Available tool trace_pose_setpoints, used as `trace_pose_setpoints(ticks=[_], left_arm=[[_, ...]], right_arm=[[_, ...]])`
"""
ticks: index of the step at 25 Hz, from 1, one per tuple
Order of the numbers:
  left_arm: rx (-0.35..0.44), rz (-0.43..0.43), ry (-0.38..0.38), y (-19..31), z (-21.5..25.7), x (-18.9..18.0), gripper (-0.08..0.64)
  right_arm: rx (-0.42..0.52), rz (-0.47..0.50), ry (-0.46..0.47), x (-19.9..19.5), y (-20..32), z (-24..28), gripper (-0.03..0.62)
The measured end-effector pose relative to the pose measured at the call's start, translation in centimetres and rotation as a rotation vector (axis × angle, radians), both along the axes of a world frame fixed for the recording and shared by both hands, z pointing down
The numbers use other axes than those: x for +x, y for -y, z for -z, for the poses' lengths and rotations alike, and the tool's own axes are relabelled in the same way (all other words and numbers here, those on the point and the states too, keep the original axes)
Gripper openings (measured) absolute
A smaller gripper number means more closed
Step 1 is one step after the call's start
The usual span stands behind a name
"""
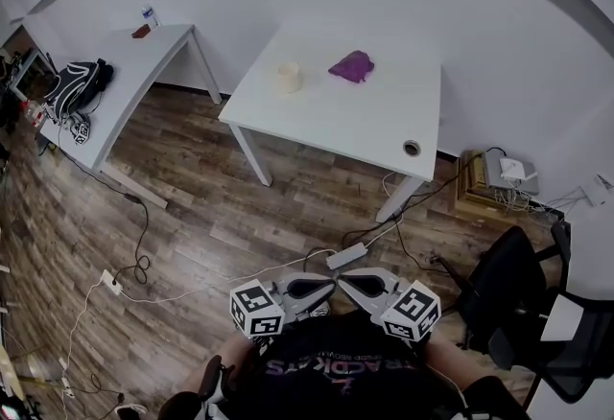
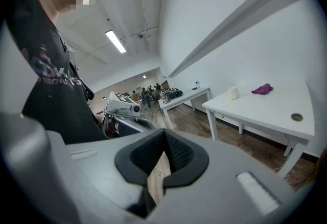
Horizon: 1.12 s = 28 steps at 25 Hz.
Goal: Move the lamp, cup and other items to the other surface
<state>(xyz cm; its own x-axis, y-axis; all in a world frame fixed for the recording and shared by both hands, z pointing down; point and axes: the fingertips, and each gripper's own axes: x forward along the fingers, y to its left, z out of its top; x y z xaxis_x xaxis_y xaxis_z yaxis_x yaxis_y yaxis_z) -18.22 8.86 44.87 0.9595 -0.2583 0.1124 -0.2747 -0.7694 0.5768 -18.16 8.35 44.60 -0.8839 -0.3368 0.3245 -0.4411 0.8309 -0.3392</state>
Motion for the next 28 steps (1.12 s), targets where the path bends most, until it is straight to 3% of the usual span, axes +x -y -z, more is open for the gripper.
trace_pose_setpoints(ticks=[11, 28], left_arm=[[-0.014, 0.019, -0.01, -0.5, 0.0, -0.6, -0.002], [-0.021, -0.018, 0.013, -0.9, -0.3, 0.4, -0.003]], right_arm=[[0.003, 0.011, 0.0, -0.5, -0.7, 0.1, 0.005], [0.009, -0.032, 0.014, 0.5, -1.0, 0.2, 0.005]])
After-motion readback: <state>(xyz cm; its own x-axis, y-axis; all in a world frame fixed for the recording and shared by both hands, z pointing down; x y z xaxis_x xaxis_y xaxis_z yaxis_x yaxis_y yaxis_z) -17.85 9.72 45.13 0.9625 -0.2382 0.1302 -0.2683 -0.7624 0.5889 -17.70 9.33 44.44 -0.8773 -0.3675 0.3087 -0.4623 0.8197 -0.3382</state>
